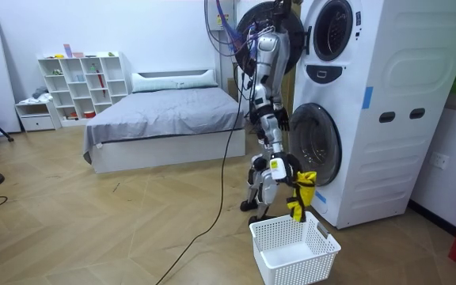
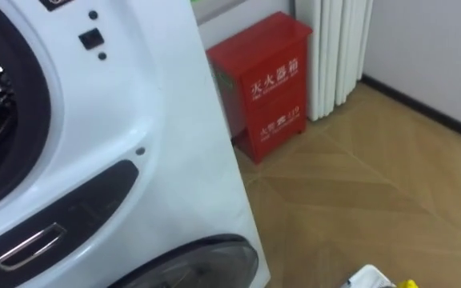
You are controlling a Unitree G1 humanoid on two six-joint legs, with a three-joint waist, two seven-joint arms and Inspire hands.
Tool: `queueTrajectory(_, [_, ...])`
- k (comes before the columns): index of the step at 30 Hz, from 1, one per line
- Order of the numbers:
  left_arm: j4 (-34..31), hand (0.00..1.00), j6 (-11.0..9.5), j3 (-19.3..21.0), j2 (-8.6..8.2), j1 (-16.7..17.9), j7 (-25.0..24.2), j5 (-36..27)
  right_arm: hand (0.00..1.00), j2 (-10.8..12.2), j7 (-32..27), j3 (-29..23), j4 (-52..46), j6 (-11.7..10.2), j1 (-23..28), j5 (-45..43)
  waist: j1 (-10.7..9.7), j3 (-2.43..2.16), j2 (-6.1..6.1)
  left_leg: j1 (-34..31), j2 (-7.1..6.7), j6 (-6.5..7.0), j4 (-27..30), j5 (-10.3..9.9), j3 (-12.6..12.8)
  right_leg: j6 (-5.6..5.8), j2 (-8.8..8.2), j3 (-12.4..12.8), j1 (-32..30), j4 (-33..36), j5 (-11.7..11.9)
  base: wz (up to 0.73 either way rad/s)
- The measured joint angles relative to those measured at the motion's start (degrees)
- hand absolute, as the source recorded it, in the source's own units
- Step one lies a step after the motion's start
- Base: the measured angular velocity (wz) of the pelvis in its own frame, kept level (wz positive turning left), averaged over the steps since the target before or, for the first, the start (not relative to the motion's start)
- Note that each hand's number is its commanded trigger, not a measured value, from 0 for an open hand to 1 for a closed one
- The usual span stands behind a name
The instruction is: Pick clothes from washing machine
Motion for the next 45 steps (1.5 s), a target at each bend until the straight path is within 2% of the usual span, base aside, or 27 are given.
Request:
queueTrajectory(1, [-0.32,0.0,-0.14,0.01,0.03,0.04,0.03,0.0,1.0,0.0,-0.63,0.0,0.07,-0.47,0.04,0.01,0.06,0.07,0.03,-0.41,-0.1,0.05,-0.07,0.03,0.09,0.07,-0.02,0.09,-0.76,0.54,-0.04,-0.04])
queueTrajectory(2, [-0.41,0.0,-0.23,0.0,0.02,0.03,0.05,-0.01,0.88,-0.01,-0.94,-0.01,0.11,-0.7,0.06,0.01,0.03,0.06,0.05,-0.55,-0.15,0.08,-0.08,0.05,0.12,0.12,-0.06,0.09,-0.98,0.69,-0.08,-0.04])
queueTrajectory(3, [-0.68,0.0,-0.41,0.0,0.01,-0.05,0.08,-0.03,0.63,-0.02,-1.58,-0.02,0.38,-1.16,0.07,0.01,-0.05,0.08,0.05,-0.74,-0.23,0.17,-0.14,0.11,0.14,0.15,-0.11,0.09,-1.23,0.84,-0.12,0.0])
queueTrajectory(5, [-1.32,0.0,-0.92,0.0,0.01,-0.07,0.33,-0.07,0.0,-0.06,-2.2,-0.04,0.77,-1.79,0.03,-0.04,-0.07,0.2,-0.12,-0.88,-0.48,0.21,-0.19,0.15,0.19,0.2,-0.2,0.31,-1.74,1.64,-0.49,0.0])
queueTrajectory(9, [-1.31,0.0,-2.02,-0.24,-0.33,-0.57,1.47,-1.74,0.0,-0.36,-3.86,-0.05,0.88,-2.81,-0.39,0.38,-0.37,0.48,-0.48,-1.19,-1.17,0.35,-0.29,0.28,0.18,0.41,-0.6,0.93,-2.98,3.64,-1.52,0.0])
queueTrajectory(13, [-1.01,0.0,-2.22,-1.6,-1.04,-1.16,2.96,-3.4,0.0,-0.45,-6.04,-0.06,0.88,-4.08,-1.57,2.29,-0.42,0.68,-0.79,-2.35,-1.99,0.63,-0.26,0.46,0.2,0.7,-1.11,1.27,-4.86,5.73,-2.32,0.0])
queueTrajectory(19, [-0.93,0.0,-2.54,-3.58,-1.6,-1.13,4.1,-3.41,0.0,-0.56,-7.08,-0.02,0.95,-5.85,-2.56,3.27,-0.37,0.69,-0.83,-3.13,-2.04,0.76,-0.21,0.53,0.15,0.78,-1.11,1.45,-5.61,5.74,-2.35,-0.01])
queueTrajectory(27, [-1.15,0.0,-3.32,-4.59,-1.92,-1.14,4.13,-3.45,0.0,-0.56,-7.07,0.14,0.89,-6.53,-1.99,4.17,-0.33,0.69,-0.83,-3.13,-2.01,0.75,-0.25,0.53,0.08,0.77,-1.13,1.39,-5.57,5.57,-2.36,0.0])
queueTrajectory(39, [-1.23,0.0,-4.12,-4.55,-1.91,-0.63,4.11,-3.43,0.0,-0.71,-7.84,0.12,1.02,-7.31,1.79,4.1,-0.31,0.64,-1.03,-2.53,-1.81,0.75,-0.23,0.54,-0.84,0.65,-1.42,-0.11,-4.1,4.6,-2.27,0.04])
queueTrajectory(42, [-1.46,0.0,-4.25,-3.18,-1.91,0.21,3.94,-3.37,0.0,-0.62,-7.35,-0.34,3.26,-7.35,2.82,3.88,-0.27,0.46,-1.57,-1.8,-1.83,0.75,-0.2,0.54,-1.91,0.56,-1.75,-0.97,-3.01,4.5,-2.33,0.18])
queueTrajectory(45, [-1.53,0.0,-4.06,-2.23,-1.72,1.1,3.7,-3.35,0.0,-0.61,-6.1,-0.46,4.88,-7.27,3.64,4.53,-0.22,0.56,-2.42,-0.93,-1.96,0.75,-0.05,0.54,-3.18,0.41,-2.27,-2.44,-1.6,4.36,-2.81,0.23])
